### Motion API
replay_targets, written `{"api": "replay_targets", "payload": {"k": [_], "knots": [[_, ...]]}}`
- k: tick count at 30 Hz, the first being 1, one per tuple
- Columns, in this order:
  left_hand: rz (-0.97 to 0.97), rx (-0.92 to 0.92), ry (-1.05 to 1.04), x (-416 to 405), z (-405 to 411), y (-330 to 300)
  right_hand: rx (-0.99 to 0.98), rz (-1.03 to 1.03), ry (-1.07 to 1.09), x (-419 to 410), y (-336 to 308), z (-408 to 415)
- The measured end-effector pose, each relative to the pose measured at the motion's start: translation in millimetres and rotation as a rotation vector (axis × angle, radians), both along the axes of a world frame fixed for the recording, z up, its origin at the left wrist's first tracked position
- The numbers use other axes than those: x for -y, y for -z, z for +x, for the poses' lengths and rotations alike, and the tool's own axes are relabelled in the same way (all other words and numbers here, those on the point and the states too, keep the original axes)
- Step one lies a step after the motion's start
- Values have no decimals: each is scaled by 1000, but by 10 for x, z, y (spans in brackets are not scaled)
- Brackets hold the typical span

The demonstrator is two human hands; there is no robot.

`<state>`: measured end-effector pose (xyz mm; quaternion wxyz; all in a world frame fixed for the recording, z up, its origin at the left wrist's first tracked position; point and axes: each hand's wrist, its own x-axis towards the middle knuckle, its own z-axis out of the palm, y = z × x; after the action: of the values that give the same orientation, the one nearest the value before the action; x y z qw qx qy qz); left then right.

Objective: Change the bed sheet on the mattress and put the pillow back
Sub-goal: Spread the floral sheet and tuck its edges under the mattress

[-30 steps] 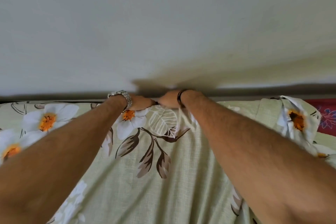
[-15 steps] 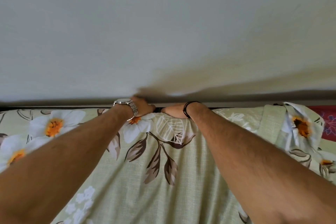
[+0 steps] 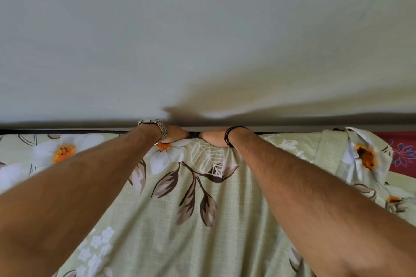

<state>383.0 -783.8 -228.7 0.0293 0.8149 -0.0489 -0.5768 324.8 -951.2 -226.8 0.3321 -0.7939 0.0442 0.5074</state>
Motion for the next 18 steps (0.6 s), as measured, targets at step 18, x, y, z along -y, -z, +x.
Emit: {"api": "replay_targets", "payload": {"k": [18], "knots": [[-339,845,-10,996,-817,-246,600,-349,264,564,-174,-384]]}}
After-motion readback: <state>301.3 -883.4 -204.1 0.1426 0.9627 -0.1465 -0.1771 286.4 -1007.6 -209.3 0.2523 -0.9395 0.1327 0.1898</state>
